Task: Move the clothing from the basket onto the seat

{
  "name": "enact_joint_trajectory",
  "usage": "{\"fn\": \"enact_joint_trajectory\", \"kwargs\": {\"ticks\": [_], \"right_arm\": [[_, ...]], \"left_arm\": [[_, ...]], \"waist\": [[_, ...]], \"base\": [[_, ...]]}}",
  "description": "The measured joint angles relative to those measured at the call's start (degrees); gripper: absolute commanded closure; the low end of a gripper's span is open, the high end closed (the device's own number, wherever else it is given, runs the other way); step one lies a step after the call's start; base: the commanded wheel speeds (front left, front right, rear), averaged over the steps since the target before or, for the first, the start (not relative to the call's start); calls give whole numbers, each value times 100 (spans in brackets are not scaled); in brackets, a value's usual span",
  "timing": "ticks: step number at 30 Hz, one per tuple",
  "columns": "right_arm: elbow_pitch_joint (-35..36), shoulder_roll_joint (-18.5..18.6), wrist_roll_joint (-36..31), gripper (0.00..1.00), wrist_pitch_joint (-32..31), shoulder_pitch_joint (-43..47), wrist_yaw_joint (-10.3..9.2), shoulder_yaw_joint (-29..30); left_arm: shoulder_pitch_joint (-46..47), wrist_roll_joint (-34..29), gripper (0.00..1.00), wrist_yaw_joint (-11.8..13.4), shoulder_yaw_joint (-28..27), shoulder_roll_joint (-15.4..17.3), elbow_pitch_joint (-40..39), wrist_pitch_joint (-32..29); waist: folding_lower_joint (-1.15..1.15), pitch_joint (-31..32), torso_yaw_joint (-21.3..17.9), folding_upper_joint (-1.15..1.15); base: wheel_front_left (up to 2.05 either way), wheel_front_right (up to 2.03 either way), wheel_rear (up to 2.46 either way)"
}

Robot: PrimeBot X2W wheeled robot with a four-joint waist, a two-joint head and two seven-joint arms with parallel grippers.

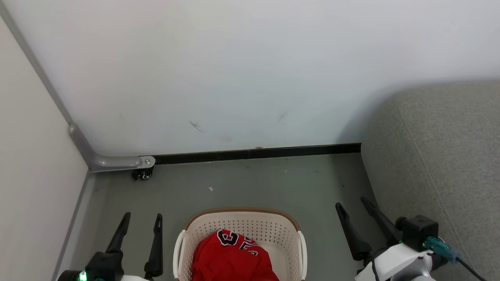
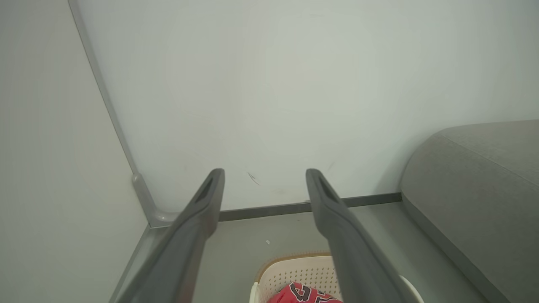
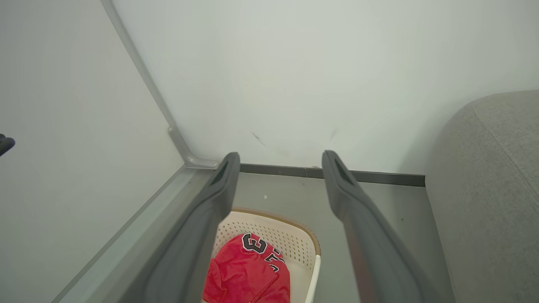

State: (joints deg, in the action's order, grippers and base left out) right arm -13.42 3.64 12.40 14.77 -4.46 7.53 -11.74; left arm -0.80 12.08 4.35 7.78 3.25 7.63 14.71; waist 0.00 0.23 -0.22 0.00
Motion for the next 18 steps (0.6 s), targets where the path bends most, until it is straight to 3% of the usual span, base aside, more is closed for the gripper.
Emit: {"fn": "enact_joint_trajectory", "kwargs": {"ticks": [18], "right_arm": [[-43, -75, -294, 0, -1, 698, 0, 420]], "left_arm": [[-346, -40, 0, -203, 9, -71, 245, 0]], "waist": [[0, 273, 268, 0]], "base": [[0, 0, 0]]}}
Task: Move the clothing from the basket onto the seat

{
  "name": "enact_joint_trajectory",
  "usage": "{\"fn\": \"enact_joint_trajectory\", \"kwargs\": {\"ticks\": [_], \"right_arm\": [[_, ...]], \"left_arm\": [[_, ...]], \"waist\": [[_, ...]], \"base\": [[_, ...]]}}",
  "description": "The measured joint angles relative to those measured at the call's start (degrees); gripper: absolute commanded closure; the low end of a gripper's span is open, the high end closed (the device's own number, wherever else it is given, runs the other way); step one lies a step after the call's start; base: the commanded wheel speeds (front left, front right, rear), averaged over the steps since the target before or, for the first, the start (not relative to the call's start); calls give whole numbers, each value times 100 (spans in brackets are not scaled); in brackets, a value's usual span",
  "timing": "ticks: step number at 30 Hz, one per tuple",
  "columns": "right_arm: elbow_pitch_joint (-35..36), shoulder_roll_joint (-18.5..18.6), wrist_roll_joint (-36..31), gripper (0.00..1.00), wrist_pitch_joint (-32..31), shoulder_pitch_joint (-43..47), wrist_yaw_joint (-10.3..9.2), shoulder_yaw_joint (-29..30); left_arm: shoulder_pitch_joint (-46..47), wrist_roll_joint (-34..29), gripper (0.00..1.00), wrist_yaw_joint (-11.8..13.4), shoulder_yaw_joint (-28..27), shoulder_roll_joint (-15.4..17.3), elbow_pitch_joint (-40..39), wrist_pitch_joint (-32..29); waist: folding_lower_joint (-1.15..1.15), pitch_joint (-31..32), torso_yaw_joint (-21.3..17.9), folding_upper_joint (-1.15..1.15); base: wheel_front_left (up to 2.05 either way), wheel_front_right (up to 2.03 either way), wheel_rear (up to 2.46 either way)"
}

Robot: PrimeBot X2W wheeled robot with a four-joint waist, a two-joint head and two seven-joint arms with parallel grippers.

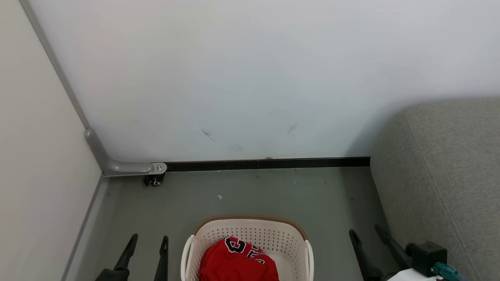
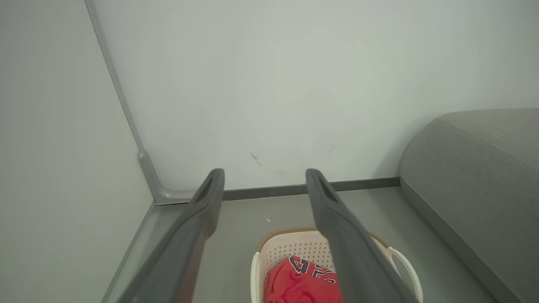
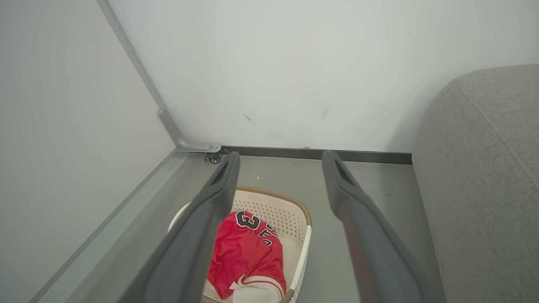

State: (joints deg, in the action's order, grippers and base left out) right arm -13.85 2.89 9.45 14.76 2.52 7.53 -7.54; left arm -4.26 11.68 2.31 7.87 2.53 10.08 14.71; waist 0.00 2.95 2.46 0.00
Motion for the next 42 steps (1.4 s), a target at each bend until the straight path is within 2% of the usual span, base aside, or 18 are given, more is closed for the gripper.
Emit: {"fn": "enact_joint_trajectory", "kwargs": {"ticks": [16, 42], "right_arm": [[8, -44, -119, 0, 0, 1, 0, 152], [68, -51, -94, 0, 0, 26, 0, 166]], "left_arm": [[0, -24, 0, -103, -13, -9, 18, 0], [0, 33, 0, -104, 33, -13, 18, 0]], "waist": [[0, 3, -76, 0], [0, -9, -94, 0]], "base": [[0, 0, 0], [0, 0, 0]]}}
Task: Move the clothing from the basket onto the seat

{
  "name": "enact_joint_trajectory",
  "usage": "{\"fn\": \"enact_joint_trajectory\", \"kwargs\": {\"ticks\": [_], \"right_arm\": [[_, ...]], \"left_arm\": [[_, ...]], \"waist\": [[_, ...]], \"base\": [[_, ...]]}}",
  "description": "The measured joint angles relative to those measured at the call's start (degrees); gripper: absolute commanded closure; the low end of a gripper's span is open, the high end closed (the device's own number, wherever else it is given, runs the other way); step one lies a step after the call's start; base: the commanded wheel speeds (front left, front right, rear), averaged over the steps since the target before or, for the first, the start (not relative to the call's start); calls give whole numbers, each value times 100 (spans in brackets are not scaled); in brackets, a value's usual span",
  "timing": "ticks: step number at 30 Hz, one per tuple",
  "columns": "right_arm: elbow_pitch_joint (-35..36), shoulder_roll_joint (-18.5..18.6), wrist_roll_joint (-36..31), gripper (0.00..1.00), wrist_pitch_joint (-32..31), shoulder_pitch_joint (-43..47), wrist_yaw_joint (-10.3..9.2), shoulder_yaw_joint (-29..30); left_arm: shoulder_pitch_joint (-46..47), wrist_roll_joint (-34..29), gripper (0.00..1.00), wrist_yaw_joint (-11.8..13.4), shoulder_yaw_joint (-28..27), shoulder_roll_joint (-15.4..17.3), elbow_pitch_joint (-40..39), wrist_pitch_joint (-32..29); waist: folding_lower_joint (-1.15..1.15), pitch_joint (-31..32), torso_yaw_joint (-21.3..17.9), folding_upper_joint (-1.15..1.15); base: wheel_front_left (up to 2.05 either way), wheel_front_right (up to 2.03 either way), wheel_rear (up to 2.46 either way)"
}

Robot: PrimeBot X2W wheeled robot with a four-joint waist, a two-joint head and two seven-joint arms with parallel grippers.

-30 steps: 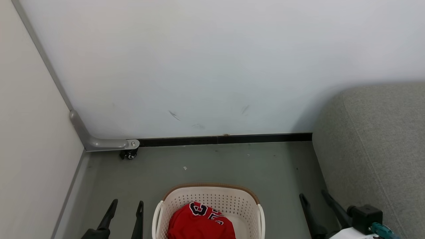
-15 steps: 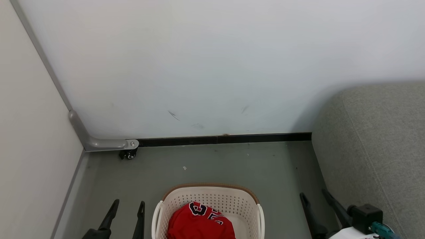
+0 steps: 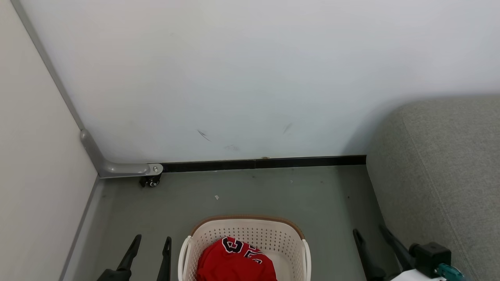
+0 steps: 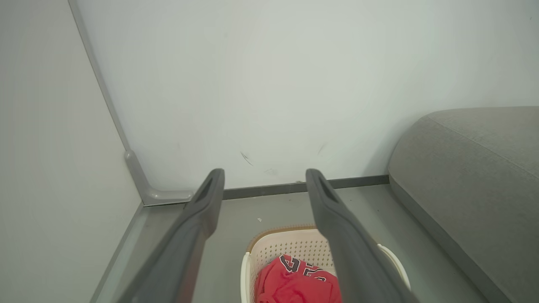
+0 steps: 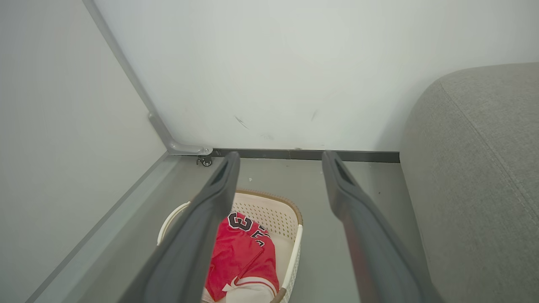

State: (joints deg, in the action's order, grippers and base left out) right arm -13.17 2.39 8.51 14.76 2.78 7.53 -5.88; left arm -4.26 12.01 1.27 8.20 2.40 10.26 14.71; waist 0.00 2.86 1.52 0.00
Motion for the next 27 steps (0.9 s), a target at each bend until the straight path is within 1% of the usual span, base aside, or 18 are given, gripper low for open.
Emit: {"fn": "enact_joint_trajectory", "kwargs": {"ticks": [16, 27], "right_arm": [[10, -2, 67, 0, 0, 54, 0, -2], [-31, -7, 97, 0, 0, 258, 0, 193]], "left_arm": [[0, 4, 0, -1, 54, 0, 0, 0], [-1, 2, 0, -122, 238, 0, 99, -1]], "waist": [[0, -87, -70, 0], [0, -210, -145, 0]], "base": [[0, 0, 0], [0, 0, 0]]}}
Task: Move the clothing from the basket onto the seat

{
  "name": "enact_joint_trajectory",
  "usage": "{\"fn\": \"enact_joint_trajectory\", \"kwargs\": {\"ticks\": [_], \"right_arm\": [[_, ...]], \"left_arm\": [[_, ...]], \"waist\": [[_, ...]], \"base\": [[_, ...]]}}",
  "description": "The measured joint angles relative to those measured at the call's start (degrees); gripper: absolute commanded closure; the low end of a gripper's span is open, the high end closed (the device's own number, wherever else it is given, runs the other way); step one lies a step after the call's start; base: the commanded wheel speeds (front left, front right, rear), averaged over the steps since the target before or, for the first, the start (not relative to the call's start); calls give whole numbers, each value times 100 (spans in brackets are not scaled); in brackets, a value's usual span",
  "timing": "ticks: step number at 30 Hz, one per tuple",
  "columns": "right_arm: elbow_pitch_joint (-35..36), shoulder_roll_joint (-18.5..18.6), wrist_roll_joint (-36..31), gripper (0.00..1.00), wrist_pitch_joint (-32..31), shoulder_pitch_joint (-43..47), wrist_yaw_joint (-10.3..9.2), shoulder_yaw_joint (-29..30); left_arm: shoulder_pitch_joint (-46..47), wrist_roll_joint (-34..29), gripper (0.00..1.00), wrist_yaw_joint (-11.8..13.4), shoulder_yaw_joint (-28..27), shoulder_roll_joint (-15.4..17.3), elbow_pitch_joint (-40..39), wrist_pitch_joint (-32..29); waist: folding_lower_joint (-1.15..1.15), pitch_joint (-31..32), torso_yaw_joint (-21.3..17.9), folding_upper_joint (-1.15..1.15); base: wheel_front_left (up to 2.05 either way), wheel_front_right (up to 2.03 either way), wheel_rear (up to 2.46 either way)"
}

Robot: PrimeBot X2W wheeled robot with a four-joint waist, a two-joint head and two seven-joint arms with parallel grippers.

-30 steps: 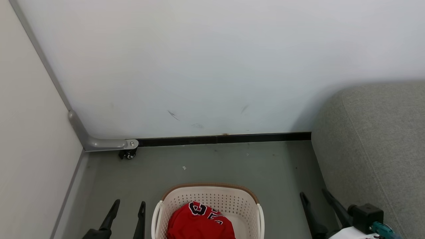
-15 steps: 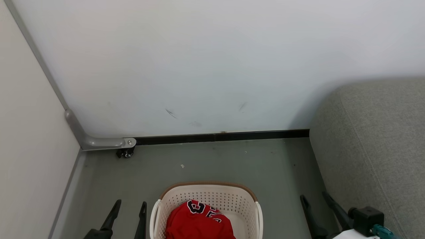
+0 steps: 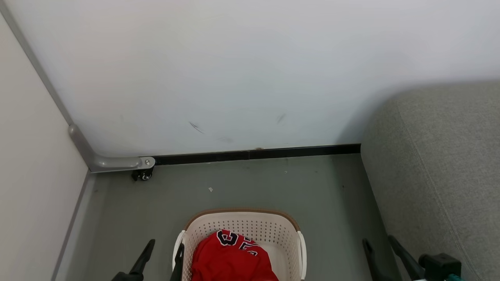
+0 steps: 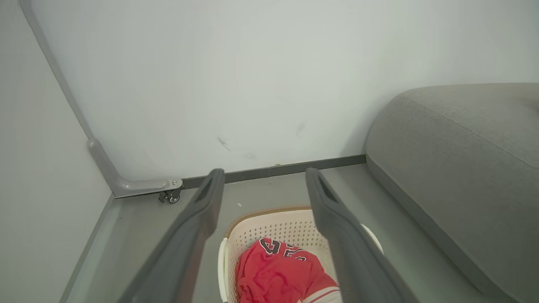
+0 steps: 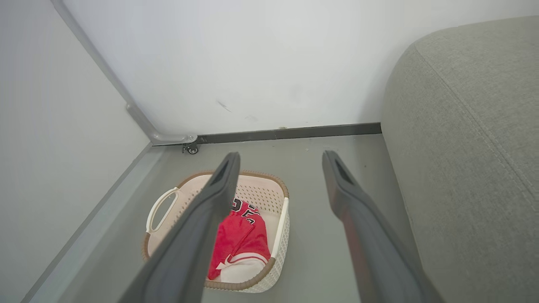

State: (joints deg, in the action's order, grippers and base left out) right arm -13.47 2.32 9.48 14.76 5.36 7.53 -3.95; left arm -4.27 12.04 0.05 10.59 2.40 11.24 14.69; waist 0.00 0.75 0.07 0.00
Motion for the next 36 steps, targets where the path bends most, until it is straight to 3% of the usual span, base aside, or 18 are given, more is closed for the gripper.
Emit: {"fn": "enact_joint_trajectory", "kwargs": {"ticks": [18, 36], "right_arm": [[191, -18, -1, 0, -1, 271, 0, 357], [591, -21, 29, 0, -2, 278, 0, 288]], "left_arm": [[70, -225, 0, -223, 460, 3, 386, 0], [964, -587, 0, -280, 525, 26, 956, 0]], "waist": [[0, -498, -264, 0], [0, -1279, -715, 0]], "base": [[0, 0, 0], [0, 0, 0]]}}
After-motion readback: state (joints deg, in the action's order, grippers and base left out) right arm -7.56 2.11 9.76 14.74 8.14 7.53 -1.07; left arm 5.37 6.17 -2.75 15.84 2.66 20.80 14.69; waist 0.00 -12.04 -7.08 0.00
